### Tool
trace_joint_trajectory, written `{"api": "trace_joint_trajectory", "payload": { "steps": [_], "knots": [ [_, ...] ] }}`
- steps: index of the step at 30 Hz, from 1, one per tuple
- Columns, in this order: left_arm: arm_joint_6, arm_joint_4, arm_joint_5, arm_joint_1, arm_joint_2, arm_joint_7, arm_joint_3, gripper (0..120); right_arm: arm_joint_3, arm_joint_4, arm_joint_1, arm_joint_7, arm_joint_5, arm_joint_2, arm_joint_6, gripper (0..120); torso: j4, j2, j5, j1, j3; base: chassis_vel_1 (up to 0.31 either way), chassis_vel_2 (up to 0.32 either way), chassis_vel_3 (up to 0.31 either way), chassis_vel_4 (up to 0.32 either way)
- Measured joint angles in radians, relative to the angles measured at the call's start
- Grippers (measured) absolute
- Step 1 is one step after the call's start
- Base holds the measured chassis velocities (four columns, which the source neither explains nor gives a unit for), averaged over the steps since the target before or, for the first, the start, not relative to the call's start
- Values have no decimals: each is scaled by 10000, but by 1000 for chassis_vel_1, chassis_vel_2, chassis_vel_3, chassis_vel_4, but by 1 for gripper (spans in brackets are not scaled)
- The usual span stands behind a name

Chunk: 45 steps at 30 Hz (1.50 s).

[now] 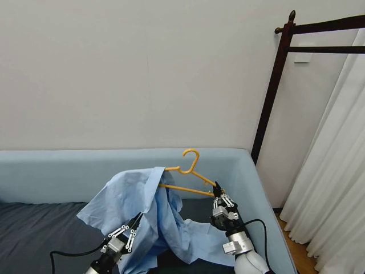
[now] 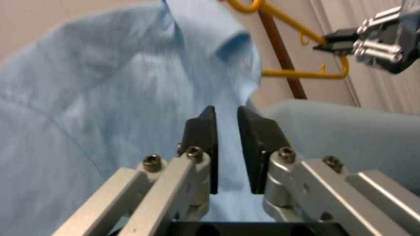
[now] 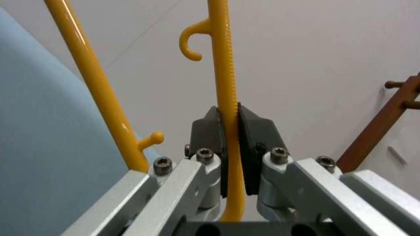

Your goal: Pick up the clothes from the sofa and hang them on the clothes hanger.

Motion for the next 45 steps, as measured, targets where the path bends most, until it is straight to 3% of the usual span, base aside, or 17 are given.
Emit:
{"api": "trace_joint_trajectory", "payload": {
  "steps": [2,4,7,9,11,14,17,21,24,26,27,29,30,33,38,39,45],
  "knots": [
    [-609,-147,-168,87,388,326,-226,32,-41,-132,125,-14,-72,38,59,5,0,0,-1,0,0,0,0,0,0],
    [-755,-177,-285,97,476,499,-288,33,-46,-164,152,-15,-81,51,65,5,1,0,-1,0,0,0,0,0,0],
    [-1373,-546,-1886,20,1214,1864,-603,51,103,-349,145,-18,-189,125,169,5,-2,0,-2,0,0,0,0,0,0],
    [-1375,-638,-2212,5,1308,2056,-659,53,119,-388,140,-19,-220,141,198,5,-2,-1,-3,0,0,0,0,0,0],
    [-1194,-908,-3297,-103,1649,2612,-833,66,170,-497,111,-21,-334,190,302,5,0,0,1,0,0,0,0,0,0],
    [-615,-1046,-4307,-384,2084,2988,-888,74,229,-580,52,-24,-505,245,432,5,1,0,1,0,0,0,0,0,0],
    [255,-835,-5838,-1183,2827,3623,-588,86,255,-616,-49,-39,-813,288,614,5,-2,0,1,0,0,0,0,0,0],
    [901,-528,-7026,-1914,3312,4492,-352,98,106,-653,-12,-52,-985,330,688,5,-11,0,-4,1,0,0,0,0,0],
    [1220,-373,-7512,-2210,3514,4998,-285,100,-47,-699,77,-67,-1063,370,715,5,-7,0,1,0,0,0,0,0,0],
    [2016,151,-8275,-3052,3886,6271,-123,100,-256,-756,257,-89,-1239,466,774,5,0,0,-1,0,1,0,0,0,0],
    [2464,560,-8487,-3506,4159,7098,-100,100,-419,-831,433,-105,-1348,553,825,5,-5,0,-2,0,1,0,0,0,0],
    [3032,1311,-8587,-4152,4660,8406,-11,100,-726,-953,697,-134,-1471,728,900,5,6,-1,-1,1,1,0,0,0,0],
    [3032,1311,-8587,-4152,4660,8406,-11,100,-726,-953,697,-134,-1471,728,900,5,6,-1,-1,1,1,0,0,0,0],
    [4052,2400,-8605,-5674,4860,10375,860,100,-649,-981,496,-138,-1637,863,923,5,-2,-1,-2,0,0,0,0,0,0],
    [4421,2872,-8505,-6518,4738,10892,1585,100,-579,-987,411,-138,-1750,876,955,5,1,0,3,0,0,0,0,0,0],
    [4442,3148,-8477,-6918,4603,10918,2065,98,-545,-960,383,-138,-1772,890,962,5,-1,0,0,0,0,0,0,0,0],
    [4519,3987,-7931,-7891,4156,11601,2969,77,-477,-933,400,-139,-1823,959,966,5,-2,-1,1,1,0,0,0,0,0]
  ]
}}
